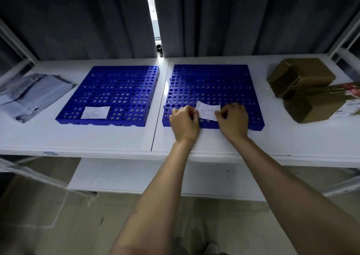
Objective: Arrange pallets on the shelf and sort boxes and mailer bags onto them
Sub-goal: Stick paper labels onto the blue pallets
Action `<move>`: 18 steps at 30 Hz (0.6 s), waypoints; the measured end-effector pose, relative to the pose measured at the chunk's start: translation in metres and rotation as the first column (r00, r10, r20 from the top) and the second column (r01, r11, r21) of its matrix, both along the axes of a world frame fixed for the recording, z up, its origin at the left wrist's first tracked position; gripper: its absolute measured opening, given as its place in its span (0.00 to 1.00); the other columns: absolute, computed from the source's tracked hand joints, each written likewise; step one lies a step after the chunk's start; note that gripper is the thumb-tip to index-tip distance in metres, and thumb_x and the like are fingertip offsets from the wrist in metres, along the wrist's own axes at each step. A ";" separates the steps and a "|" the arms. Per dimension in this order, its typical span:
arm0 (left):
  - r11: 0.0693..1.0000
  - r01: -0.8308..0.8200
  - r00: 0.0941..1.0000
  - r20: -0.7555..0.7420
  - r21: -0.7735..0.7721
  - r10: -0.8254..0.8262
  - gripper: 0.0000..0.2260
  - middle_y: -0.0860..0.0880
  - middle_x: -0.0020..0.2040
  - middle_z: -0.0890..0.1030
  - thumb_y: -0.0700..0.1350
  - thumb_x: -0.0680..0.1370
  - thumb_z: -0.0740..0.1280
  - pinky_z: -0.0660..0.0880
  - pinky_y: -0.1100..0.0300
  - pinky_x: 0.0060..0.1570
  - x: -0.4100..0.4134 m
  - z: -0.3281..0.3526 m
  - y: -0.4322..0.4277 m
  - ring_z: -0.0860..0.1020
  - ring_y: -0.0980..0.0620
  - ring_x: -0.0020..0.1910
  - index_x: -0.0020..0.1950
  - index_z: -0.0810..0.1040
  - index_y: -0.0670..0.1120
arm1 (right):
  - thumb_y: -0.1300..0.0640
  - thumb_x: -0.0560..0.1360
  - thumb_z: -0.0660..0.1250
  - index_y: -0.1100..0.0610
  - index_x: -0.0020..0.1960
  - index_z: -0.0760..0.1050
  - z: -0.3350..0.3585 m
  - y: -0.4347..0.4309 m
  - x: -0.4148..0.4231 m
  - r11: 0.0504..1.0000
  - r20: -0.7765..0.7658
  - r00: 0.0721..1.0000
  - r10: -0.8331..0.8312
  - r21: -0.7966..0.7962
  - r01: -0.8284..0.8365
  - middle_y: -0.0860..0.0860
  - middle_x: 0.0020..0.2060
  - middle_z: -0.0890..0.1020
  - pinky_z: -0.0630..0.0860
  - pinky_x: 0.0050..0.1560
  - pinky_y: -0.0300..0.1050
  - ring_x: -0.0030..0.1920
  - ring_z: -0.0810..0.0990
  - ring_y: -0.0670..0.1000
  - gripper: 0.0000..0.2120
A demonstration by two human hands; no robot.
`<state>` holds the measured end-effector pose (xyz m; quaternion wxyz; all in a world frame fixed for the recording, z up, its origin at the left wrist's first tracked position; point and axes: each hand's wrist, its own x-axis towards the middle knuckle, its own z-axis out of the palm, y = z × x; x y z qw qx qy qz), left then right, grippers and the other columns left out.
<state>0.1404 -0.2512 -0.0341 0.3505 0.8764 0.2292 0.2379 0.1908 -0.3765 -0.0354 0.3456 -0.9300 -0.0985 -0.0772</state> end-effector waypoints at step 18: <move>0.937 0.153 0.986 0.021 0.316 -0.168 0.12 0.41 0.57 0.79 0.38 0.77 0.64 0.72 0.48 0.55 -0.015 -0.019 -0.011 0.73 0.40 0.58 0.59 0.80 0.40 | 0.52 0.76 0.68 0.58 0.62 0.78 -0.021 -0.016 -0.013 0.959 0.225 0.939 0.261 -0.173 -0.225 0.54 0.63 0.78 0.66 0.64 0.54 0.65 0.74 0.56 0.17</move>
